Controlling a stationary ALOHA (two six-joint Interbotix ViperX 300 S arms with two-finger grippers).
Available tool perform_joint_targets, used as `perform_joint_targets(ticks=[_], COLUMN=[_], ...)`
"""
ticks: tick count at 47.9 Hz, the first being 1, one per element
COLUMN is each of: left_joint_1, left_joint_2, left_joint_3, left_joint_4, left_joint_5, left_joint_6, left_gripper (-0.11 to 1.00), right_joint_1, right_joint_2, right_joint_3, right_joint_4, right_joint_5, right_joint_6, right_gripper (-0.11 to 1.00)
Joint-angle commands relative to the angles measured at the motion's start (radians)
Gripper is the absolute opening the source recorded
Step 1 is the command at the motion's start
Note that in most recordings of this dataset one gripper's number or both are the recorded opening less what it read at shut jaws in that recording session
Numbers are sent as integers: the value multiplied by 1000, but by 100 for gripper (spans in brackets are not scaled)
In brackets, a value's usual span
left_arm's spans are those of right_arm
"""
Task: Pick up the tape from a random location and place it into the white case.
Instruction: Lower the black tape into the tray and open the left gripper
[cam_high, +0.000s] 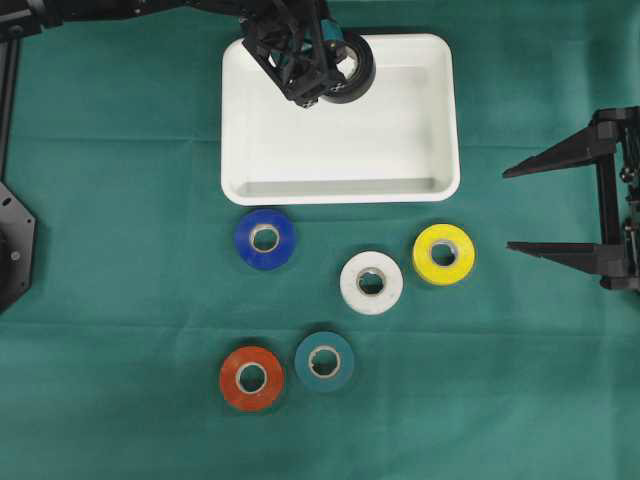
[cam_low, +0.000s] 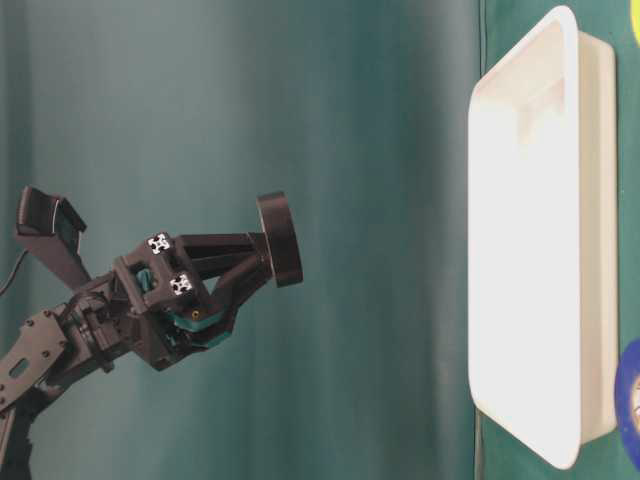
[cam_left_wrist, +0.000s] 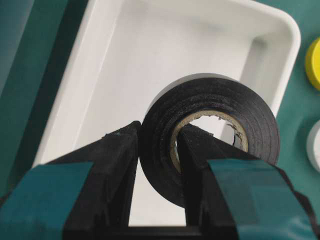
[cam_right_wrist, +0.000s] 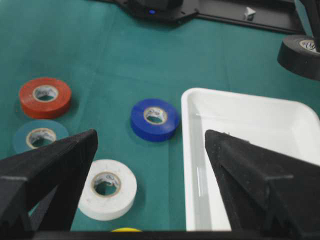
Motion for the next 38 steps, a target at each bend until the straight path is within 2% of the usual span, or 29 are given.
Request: perform_joint_targets(ticks=[1, 28, 38], left_joint_1=[6, 37, 61], left_joint_2=[0, 144, 179], left_joint_3=[-3, 98, 132], left_joint_4=[2, 2, 2], left_joint_5=[-15, -175, -232], left_joint_6=[-3, 5, 44], left_gripper=[18, 18, 18], right_joint_1=[0, -11, -12], right_joint_2=[3, 15, 18], right_joint_3=[-28, -26, -26], right_joint_4=[-2, -2, -2], right_joint_5=[-5, -8, -8], right_joint_6=[-2, -6, -6], right_gripper=[90, 90, 90])
